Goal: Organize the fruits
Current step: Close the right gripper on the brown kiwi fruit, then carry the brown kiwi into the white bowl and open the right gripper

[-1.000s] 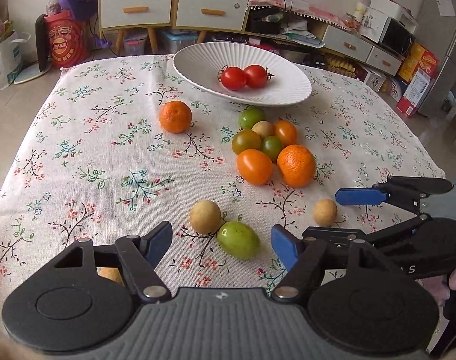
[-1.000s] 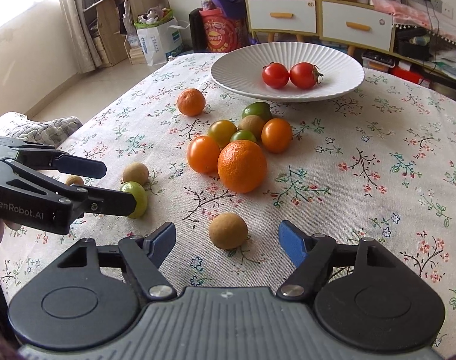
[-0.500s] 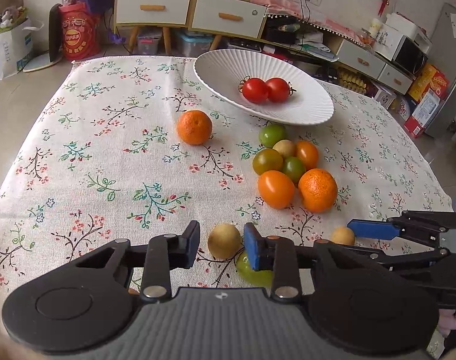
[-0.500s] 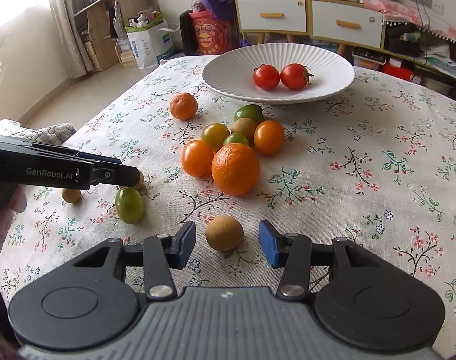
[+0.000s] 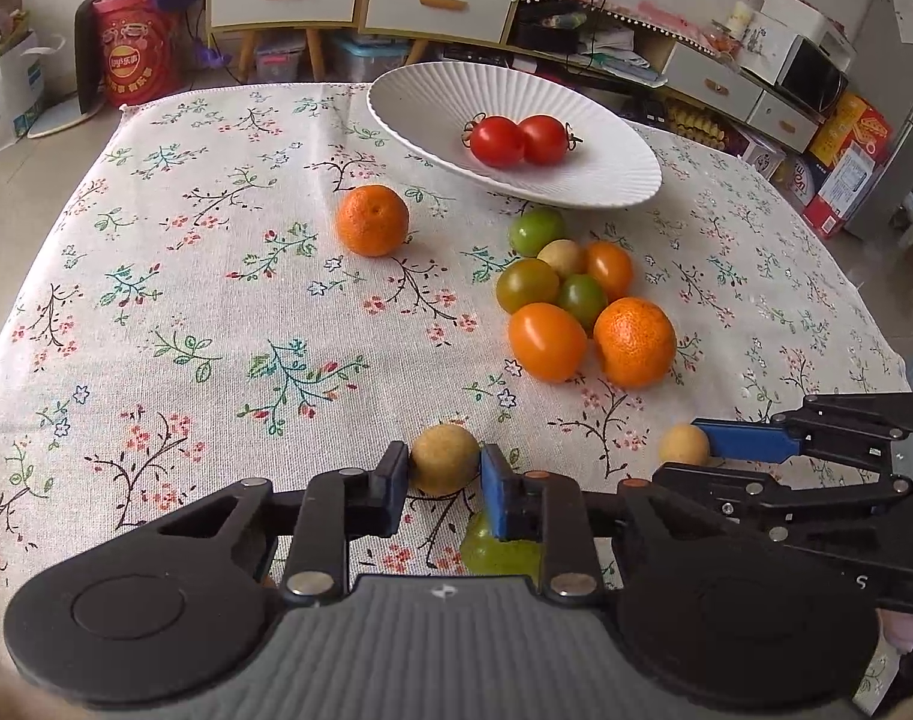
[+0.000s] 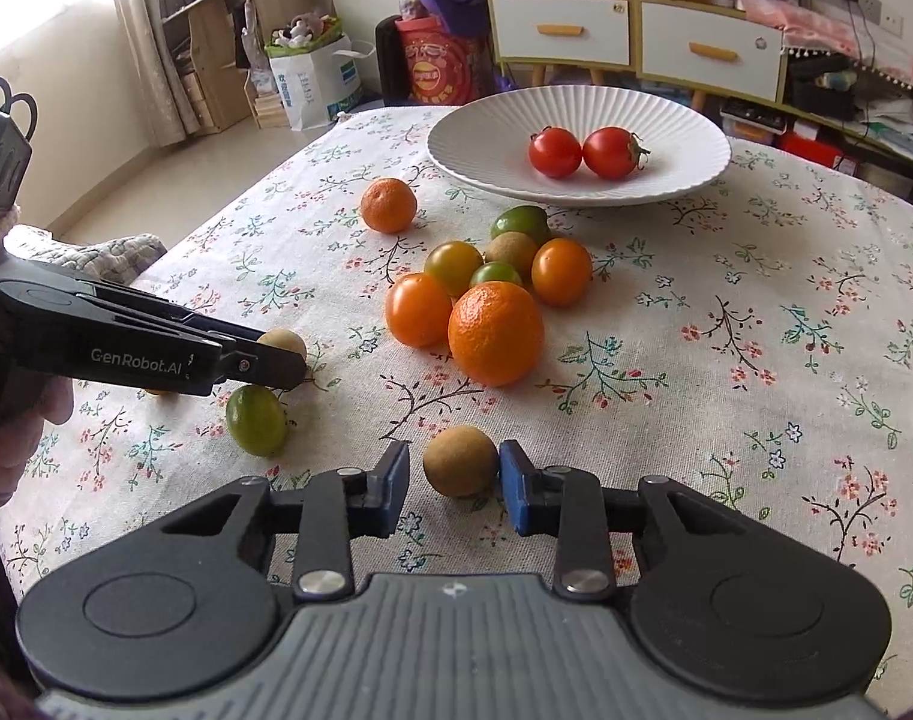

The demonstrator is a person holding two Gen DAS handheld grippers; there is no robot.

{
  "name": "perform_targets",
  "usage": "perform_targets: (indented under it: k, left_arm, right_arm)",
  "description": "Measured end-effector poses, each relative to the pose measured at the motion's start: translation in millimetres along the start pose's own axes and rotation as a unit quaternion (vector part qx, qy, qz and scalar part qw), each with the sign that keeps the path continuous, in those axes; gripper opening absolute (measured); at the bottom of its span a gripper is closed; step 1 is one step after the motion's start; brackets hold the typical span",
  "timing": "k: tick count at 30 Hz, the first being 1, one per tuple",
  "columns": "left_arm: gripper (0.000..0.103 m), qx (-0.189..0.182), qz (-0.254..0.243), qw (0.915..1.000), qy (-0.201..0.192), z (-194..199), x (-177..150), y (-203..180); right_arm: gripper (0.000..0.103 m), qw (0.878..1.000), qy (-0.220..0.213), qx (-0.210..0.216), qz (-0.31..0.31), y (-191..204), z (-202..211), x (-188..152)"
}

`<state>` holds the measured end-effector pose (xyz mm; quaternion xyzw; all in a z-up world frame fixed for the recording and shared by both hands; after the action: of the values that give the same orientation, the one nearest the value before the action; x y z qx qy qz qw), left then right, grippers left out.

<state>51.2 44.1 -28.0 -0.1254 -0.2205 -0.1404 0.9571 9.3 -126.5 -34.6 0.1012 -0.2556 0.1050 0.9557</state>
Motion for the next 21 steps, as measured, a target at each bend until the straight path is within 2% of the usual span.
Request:
perform_targets:
  k: [2,11,21]
  left_arm:
    - [0.017,0.003,-0.003,1.0000,-0.003,-0.3,0.4,-0.7]
    - [0.016,0.007,-0.003,0.9999,-0.013,1.9,2.1,-1.8]
    - [0.016,0.003,-0.006,0.9993,-0.036,10.2,9.1,-5.1]
  right_arm:
    - [0.025,1.000,-0.001,-0.004,0.004,0.7,-0.4,-0.5]
    - [0.024,1.000,-0.007,-0.005,0.002,0.0,2.3,2.6]
    - [0.024,0.999,-0.028,0.000,-0.020,-8.3,13.3,20.9]
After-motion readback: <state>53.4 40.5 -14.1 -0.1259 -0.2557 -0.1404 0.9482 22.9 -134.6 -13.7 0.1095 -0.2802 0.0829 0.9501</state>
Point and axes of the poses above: each gripper's, at about its wrist camera, not at the fingertips, and z roughly against the way its jaws point, y to its left, x to its top, the point moved 1 cm from there along -z, roughly the way its jaws point, and after that the axes turned 8 degrees about y, right-handed, at the moved point
